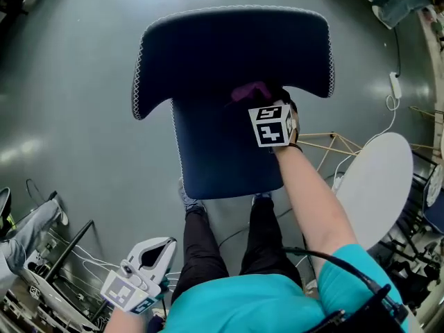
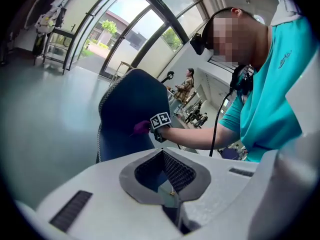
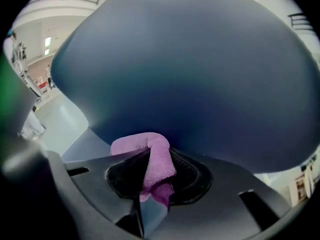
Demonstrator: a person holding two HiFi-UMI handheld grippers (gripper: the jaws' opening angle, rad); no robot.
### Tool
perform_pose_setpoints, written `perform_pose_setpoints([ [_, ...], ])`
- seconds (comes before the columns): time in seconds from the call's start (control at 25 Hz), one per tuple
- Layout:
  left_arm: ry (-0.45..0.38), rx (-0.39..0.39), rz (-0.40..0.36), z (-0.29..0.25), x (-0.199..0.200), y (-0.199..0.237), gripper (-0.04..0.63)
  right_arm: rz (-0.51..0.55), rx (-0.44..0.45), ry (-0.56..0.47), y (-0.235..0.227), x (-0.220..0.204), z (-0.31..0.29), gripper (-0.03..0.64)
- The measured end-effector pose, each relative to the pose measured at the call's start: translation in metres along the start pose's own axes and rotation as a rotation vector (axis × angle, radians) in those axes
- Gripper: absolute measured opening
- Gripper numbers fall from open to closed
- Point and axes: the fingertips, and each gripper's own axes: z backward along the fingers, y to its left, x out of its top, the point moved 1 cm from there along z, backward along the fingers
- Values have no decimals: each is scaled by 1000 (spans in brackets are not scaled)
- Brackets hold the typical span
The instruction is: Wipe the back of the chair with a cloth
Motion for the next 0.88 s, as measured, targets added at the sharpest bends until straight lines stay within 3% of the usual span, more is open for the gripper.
perform_pose_setpoints([
  [0.28,70,-69,-51,-67,6,-47,3,-317,-54,41,-109,-66,10,88],
  [0.52,84,-92,-73,-86,7,-71,3,-306,-42,24,-126,-75,25,87],
  [0.68,58,-80,-52,-79,1,-65,3,-238,26,8,-90,-65,29,87],
  [0.88,-5,-35,-4,-40,-7,-40,3,-46,190,-31,24,-16,19,87],
])
